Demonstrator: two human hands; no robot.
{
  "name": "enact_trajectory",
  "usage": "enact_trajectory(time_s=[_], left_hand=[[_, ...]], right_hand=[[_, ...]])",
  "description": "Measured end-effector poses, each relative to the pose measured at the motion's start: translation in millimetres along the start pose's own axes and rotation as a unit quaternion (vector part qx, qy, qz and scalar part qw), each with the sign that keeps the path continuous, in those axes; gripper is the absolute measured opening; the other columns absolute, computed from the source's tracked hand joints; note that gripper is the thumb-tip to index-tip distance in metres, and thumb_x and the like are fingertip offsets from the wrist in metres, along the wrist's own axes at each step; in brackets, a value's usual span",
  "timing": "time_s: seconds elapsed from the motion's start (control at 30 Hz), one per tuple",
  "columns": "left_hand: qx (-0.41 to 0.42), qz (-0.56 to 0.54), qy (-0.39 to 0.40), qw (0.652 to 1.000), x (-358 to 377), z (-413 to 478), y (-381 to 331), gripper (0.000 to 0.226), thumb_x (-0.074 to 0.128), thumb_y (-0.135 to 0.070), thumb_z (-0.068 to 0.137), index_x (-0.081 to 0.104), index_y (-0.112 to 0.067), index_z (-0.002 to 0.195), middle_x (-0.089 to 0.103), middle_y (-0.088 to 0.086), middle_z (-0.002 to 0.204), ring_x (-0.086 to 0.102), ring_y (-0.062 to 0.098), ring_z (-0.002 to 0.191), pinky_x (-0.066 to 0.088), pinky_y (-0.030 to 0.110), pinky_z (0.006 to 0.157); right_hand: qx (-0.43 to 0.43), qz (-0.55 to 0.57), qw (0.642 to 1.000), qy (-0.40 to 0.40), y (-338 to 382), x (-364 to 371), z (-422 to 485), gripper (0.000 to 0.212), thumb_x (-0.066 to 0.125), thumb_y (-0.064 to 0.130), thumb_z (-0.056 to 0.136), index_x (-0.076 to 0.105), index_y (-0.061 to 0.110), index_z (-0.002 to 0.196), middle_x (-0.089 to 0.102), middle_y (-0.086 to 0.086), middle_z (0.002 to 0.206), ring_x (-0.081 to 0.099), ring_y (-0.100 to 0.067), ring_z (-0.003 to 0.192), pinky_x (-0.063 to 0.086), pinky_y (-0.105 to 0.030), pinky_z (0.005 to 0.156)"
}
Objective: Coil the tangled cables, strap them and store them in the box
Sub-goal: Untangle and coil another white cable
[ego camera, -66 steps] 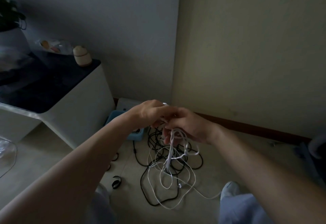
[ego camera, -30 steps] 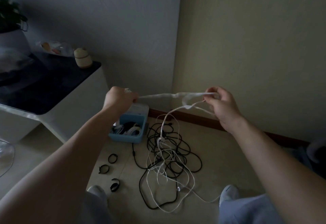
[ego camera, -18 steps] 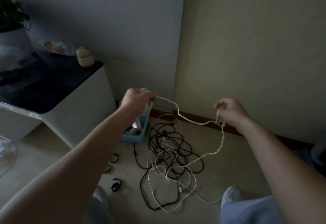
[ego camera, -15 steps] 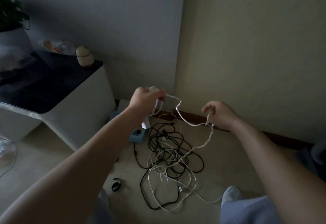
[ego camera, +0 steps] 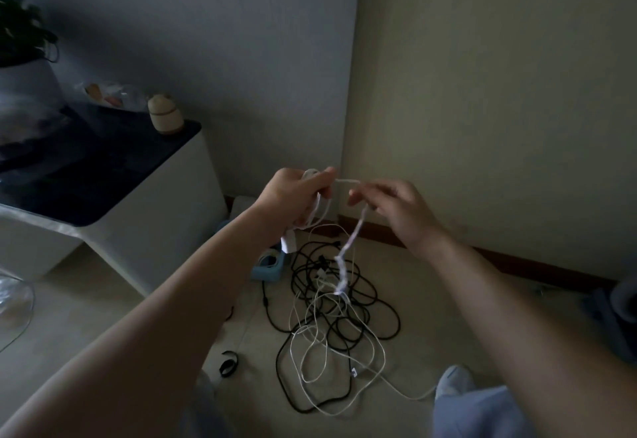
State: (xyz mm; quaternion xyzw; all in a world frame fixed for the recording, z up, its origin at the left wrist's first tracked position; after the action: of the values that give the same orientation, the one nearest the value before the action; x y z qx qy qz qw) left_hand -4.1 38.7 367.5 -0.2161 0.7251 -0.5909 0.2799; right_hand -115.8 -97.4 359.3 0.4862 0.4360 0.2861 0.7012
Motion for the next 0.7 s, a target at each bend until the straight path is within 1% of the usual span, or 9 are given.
enact_trajectory(time_s=[0.07,0.1,0.17,0.27,0.4,0.47,0.53,0.63,0.7], left_hand=[[-0.022,0.045,0.036,0.998,2.0,-4.2,3.2,0.043,0.064,-0.046,0.093,0.064,-0.018,0.060,0.044,-0.002,0.048,0.038,0.013,0.037,0.036,0.020,0.040],[-0.042,0.044,0.078,0.995,7.5,-7.4,6.0,0.046,0.061,-0.047,0.094,0.062,-0.019,0.058,0.040,0.000,0.049,0.035,0.014,0.039,0.034,0.019,0.040],[-0.078,0.015,0.183,0.980,23.9,-16.3,9.6,0.052,0.053,-0.043,0.100,0.054,-0.019,0.054,0.028,0.001,0.052,0.024,0.014,0.041,0.024,0.019,0.040],[-0.113,-0.065,0.309,0.942,45.6,-31.1,5.3,0.047,0.040,-0.036,0.099,0.047,-0.018,0.057,0.014,-0.002,0.054,0.011,0.012,0.043,0.013,0.021,0.041],[-0.101,-0.172,0.412,0.889,56.5,-48.5,-10.7,0.042,0.027,-0.034,0.104,0.047,-0.014,0.072,0.016,-0.005,0.049,0.012,0.010,0.039,0.018,0.020,0.039],[-0.079,-0.236,0.413,0.876,56.8,-50.9,-19.2,0.041,0.029,-0.035,0.102,0.050,-0.015,0.072,0.018,-0.006,0.046,0.016,0.010,0.037,0.019,0.021,0.040],[-0.053,-0.292,0.364,0.883,50.6,-45.2,-24.0,0.035,0.035,-0.035,0.099,0.051,-0.016,0.074,0.022,-0.008,0.045,0.020,0.008,0.037,0.022,0.021,0.042],[-0.028,-0.328,0.246,0.912,34.3,-30.8,-20.9,0.022,0.041,-0.025,0.099,0.052,-0.014,0.085,0.043,-0.008,0.048,0.037,0.004,0.038,0.031,0.017,0.046],[-0.035,-0.370,0.177,0.912,25.1,-23.8,-15.3,0.024,0.039,-0.017,0.103,0.058,-0.010,0.091,0.061,-0.002,0.060,0.057,0.008,0.048,0.046,0.016,0.049]], right_hand=[[-0.004,0.074,0.997,-0.014,0.8,-6.8,1.1,0.051,0.059,0.040,0.099,0.062,-0.007,0.080,0.063,-0.004,0.067,0.061,-0.016,0.062,0.053,-0.031,0.070],[-0.003,0.104,0.994,-0.021,0.9,-8.9,0.9,0.051,0.061,0.043,0.096,0.057,-0.004,0.076,0.050,-0.004,0.058,0.049,-0.017,0.050,0.049,-0.030,0.058],[-0.001,0.126,0.991,-0.032,0.5,-11.9,0.9,0.040,0.066,0.047,0.089,0.060,0.013,0.070,0.036,0.004,0.052,0.031,-0.011,0.043,0.036,-0.023,0.043],[-0.015,0.109,0.992,-0.065,2.9,-18.1,-0.3,0.034,0.069,0.049,0.085,0.064,0.022,0.066,0.038,0.017,0.048,0.033,-0.001,0.040,0.031,-0.010,0.042],[-0.028,0.041,0.996,-0.080,3.5,-14.9,-2.8,0.067,0.065,0.070,0.080,0.049,0.007,0.062,0.031,0.015,0.047,0.026,-0.003,0.043,0.026,-0.013,0.043],[-0.007,0.014,0.999,-0.046,-0.7,-2.2,-3.5,0.075,0.058,0.076,0.082,0.041,0.007,0.061,0.029,0.012,0.047,0.025,-0.005,0.042,0.024,-0.015,0.041],[0.031,0.017,0.999,0.010,-9.7,13.1,-4.2,0.065,0.053,0.074,0.087,0.042,0.018,0.056,0.030,0.008,0.048,0.025,-0.007,0.040,0.024,-0.016,0.038],[0.081,0.047,0.993,0.068,-21.1,26.5,-6.2,0.049,0.050,0.053,0.100,0.048,0.019,0.065,0.034,0.005,0.052,0.025,-0.009,0.039,0.023,-0.018,0.037],[0.106,0.051,0.990,0.081,-25.2,30.7,-7.5,0.041,0.045,0.037,0.106,0.054,0.013,0.074,0.036,0.004,0.054,0.025,-0.008,0.038,0.021,-0.018,0.037]])
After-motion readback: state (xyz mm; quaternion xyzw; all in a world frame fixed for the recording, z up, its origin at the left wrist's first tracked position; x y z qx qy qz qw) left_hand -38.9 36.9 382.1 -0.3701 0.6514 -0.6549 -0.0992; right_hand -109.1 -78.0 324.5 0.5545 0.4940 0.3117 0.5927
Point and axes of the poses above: each hand's wrist, its own z-axis towards the middle knuckle, its own x-axis out of the palm, y = z × x, the point moved 7 cm from there along z, towards the middle knuckle
